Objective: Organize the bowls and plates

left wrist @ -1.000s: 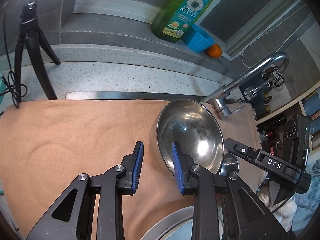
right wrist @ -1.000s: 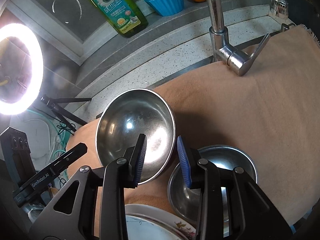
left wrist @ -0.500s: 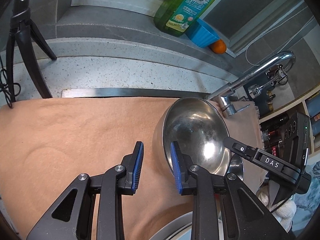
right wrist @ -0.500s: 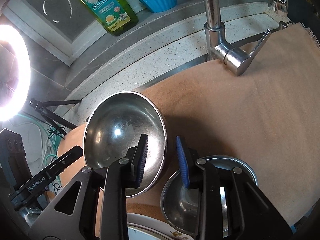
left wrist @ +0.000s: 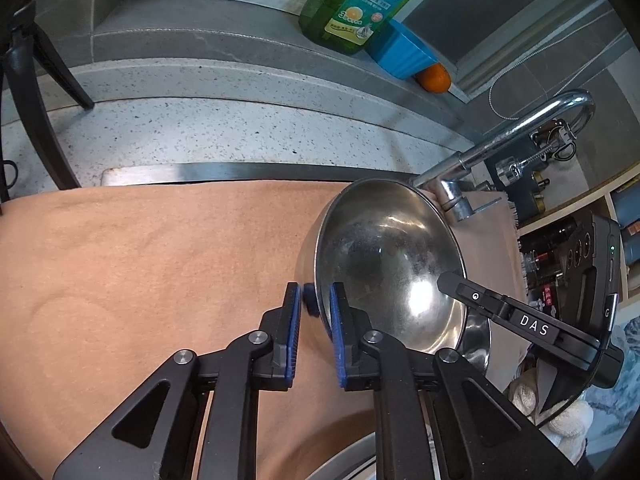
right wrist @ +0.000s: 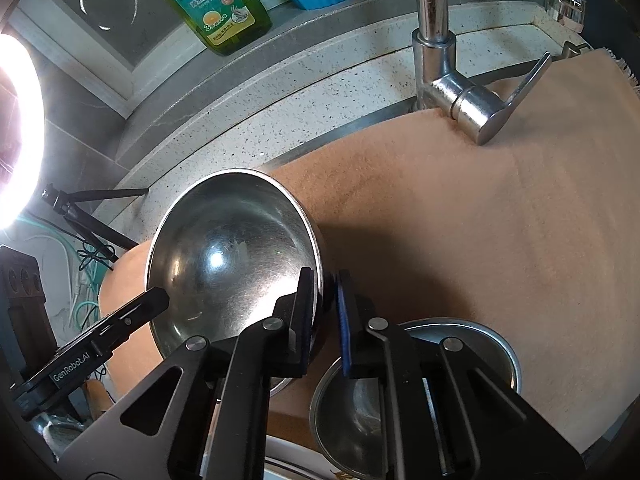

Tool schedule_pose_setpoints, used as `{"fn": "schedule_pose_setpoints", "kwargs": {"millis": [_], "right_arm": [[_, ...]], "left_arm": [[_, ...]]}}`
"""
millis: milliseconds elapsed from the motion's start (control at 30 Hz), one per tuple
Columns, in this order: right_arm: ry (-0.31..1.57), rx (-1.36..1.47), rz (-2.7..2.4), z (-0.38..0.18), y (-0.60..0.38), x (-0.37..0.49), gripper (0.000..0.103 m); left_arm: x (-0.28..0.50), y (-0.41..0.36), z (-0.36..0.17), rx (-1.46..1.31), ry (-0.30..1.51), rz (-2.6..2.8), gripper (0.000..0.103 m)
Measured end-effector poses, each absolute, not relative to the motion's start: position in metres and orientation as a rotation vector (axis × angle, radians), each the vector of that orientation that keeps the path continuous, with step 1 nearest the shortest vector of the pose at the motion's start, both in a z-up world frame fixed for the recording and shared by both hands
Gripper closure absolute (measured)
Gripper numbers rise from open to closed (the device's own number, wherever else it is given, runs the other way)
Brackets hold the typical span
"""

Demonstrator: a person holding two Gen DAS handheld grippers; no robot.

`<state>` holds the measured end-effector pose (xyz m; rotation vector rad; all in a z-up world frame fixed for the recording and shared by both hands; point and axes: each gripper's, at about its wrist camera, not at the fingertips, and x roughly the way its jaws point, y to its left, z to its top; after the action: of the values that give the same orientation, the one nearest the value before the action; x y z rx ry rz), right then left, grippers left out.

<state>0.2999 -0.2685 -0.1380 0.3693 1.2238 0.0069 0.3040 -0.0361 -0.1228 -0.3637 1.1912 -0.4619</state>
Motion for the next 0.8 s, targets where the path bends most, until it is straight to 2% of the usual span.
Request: {"fn": "schedule_pose_setpoints", "kwargs": {"millis": [800], "right_arm": [[1.209,0.308,0.085,-0.109,-0.224,0.288,0.092]], "left_arm": [[0.275,0.003,-0.097,-0.395,1.116,-0.419,0.091]]}}
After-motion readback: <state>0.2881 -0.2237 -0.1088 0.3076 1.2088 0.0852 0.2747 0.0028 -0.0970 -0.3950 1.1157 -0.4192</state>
